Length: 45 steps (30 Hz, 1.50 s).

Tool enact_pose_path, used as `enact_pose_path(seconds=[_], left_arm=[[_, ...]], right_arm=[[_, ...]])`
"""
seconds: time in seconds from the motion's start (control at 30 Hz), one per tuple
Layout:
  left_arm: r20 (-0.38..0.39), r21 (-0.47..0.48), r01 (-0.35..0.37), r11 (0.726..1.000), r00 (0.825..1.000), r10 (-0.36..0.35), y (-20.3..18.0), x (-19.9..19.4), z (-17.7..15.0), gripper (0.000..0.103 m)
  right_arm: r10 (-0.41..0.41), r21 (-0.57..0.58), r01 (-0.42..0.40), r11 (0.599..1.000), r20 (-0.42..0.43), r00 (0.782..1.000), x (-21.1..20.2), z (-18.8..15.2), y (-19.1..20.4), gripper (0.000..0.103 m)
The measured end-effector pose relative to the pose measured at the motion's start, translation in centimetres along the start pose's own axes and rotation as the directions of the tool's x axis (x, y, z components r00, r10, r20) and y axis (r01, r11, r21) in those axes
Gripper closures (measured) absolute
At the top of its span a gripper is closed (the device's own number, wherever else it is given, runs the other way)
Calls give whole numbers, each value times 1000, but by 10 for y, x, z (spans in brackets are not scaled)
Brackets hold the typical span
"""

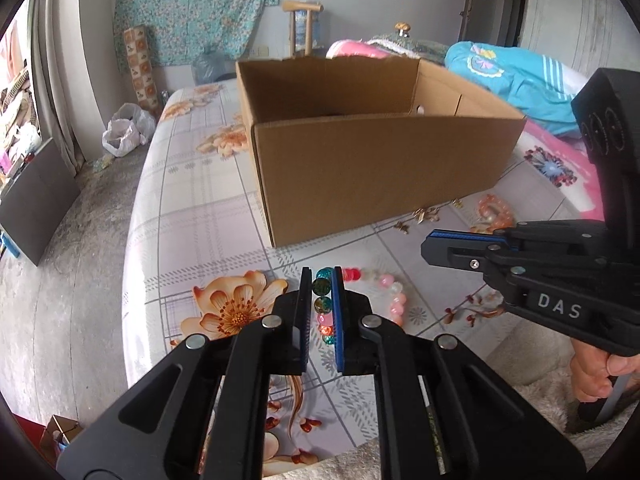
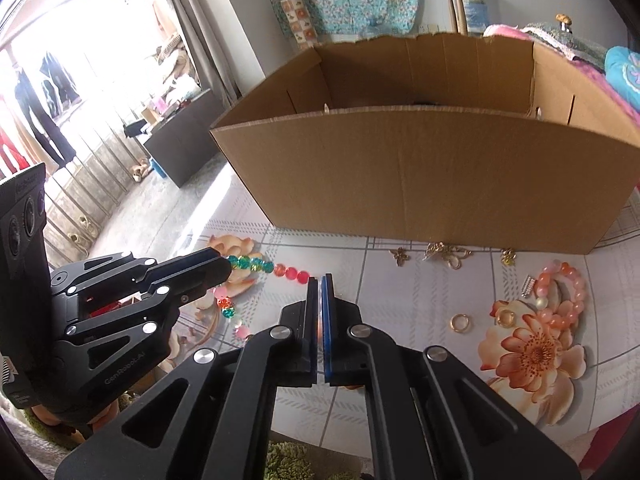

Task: Organize jewelry
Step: 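Close the left tool on the bracelet beads while the right tool grips beside it, then lift the beaded bracelet with both tools and carry it over the box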

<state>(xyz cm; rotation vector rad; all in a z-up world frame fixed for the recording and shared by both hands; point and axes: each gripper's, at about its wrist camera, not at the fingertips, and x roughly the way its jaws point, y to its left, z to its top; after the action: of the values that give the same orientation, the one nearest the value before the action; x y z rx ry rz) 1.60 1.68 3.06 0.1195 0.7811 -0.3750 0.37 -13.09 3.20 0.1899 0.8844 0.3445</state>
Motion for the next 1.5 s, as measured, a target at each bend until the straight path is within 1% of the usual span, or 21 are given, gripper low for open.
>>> enact_pose_path(seconds=[0.1, 0.17, 0.23, 0.27, 0.3, 0.37, 0.4, 0.57, 0.63, 0.7, 0.73, 0.77, 0.8, 0.83, 0.93, 1.0, 1.07, 1.13, 1.3, 1.43, 1.5], left_arm=[[24, 21, 3, 1000, 1000, -4, -6, -10, 2, 95], [17, 37, -4, 999, 1000, 3, -11, -7, 1, 95], [-4, 33, -5, 999, 1000, 5, -11, -1, -3, 95], [-12, 27, -5, 1000, 1000, 5, -9, 1, -5, 95], [-19, 24, -6, 1000, 1000, 6, -7, 3, -7, 95], [-35, 9, -14, 1000, 999, 14, -3, 9, -11, 95], [-43, 0, -15, 1000, 999, 15, 0, 11, -13, 95], [-60, -23, -16, 1000, 998, 15, 9, 17, -15, 95], [-64, -29, -15, 999, 998, 13, 12, 19, -16, 95], [-67, -34, -13, 999, 998, 11, 14, 20, -16, 95], [-68, -37, -14, 999, 998, 12, 15, 20, -16, 95], [-69, -40, -16, 999, 998, 13, 17, 21, -16, 95], [-70, -42, -16, 999, 997, 13, 19, 20, -17, 95], [-70, -49, -16, 999, 997, 13, 21, 21, -17, 95], [-68, -66, -10, 998, 998, 6, 28, 20, -19, 95], [-64, -74, -6, 997, 998, 2, 30, 19, -19, 95], [-54, -80, 4, 997, 998, -8, 31, 14, -18, 95], [-35, -77, 18, 997, 999, -20, 31, 6, -16, 95], [34, -52, 33, 998, 999, -32, 25, -20, -7, 95], [112, -34, 56, 998, 992, -52, 19, -45, 11, 95], [165, -17, 85, 996, 983, -81, 16, -61, 27, 95]], right_arm=[[30, 1, -30, 1000, 6, 1000, -6, 1, -2, 101], [74, 17, -74, 997, -19, 997, -4, 1, -5, 101], [62, 13, -61, 998, -54, 997, 3, -1, -6, 98], [56, 9, -56, 998, -63, 996, 5, -2, -3, 95], [54, 8, -53, 999, -71, 996, 8, -4, -3, 87], [43, 10, -42, 999, -86, 995, 14, -5, -4, 78], [35, 4, -35, 999, -94, 995, 17, -5, -3, 78], [-2, -37, -2, 999, -123, 992, 36, -1, 2, 78], [-6, -55, -2, 998, -136, 991, 44, 1, 9, 78], [-26, -83, 14, 996, -150, 988, 52, 3, 16, 79], [-42, -102, 26, 994, -159, 986, 57, 3, 20, 80], [-58, -119, 40, 992, -152, 987, 58, 2, 23, 84], [-94, -149, 73, 986, -143, 985, 59, 2, 27, 92], [-115, -165, 92, 982, -140, 983, 60, 2, 29, 93], [-84, -124, 66, 990, -145, 986, 59, 4, 24, 93], [-45, -66, 35, 997, -149, 988, 56, 4, 15, 93], [-19, -29, 15, 999, -138, 990, 50, 4, 11, 93], [-10, -16, 8, 1000, -118, 993, 40, 4, 8, 93], [-1, -21, 0, 1000, -41, 999, 8, 10, 13, 93], [5, -55, -3, 998, 36, 999, -24, 25, 13, 93], [16, -76, -9, 997, 87, 996, -44, 39, 16, 93]])
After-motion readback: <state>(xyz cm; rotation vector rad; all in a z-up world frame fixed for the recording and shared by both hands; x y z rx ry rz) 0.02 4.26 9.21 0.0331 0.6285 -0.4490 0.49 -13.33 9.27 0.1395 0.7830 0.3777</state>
